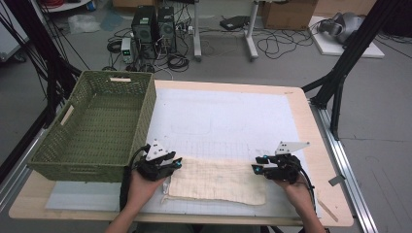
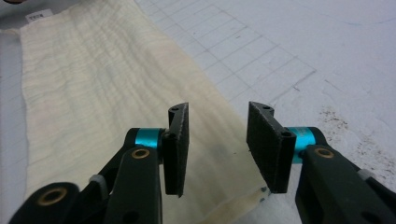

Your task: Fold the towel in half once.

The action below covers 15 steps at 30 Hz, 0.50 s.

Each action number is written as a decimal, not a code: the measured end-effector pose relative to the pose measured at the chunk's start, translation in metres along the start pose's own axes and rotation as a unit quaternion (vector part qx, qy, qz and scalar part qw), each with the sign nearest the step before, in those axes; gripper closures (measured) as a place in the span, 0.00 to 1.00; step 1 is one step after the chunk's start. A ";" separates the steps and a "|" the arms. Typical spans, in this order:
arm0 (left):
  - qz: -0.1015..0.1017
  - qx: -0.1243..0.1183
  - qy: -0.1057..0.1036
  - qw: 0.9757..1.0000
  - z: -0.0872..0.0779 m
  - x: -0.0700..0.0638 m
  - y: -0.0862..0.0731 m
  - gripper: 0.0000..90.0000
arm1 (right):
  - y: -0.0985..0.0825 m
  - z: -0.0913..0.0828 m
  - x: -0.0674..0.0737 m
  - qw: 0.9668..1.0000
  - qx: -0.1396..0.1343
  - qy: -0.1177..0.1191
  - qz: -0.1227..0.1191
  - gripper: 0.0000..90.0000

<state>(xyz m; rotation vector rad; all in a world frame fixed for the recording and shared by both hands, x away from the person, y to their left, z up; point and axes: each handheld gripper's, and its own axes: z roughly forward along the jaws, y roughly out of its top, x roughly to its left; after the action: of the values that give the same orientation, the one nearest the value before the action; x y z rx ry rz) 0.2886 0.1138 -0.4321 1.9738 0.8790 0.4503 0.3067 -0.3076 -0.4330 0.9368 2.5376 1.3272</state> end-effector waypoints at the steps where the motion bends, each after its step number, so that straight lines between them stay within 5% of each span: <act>1: 0.001 0.000 0.001 1.000 0.000 0.000 0.000 0.71 | 0.000 0.000 0.000 1.000 0.001 -0.001 -0.001 0.65; 15: -0.003 -0.008 0.008 1.000 0.001 0.003 0.001 0.70 | -0.001 -0.001 -0.004 1.000 0.003 -0.012 0.003 0.64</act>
<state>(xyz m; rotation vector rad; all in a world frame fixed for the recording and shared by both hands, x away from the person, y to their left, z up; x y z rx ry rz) 0.2913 0.1150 -0.4320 1.9550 0.8893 0.4690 0.3089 -0.3108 -0.4338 0.9577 2.5245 1.3025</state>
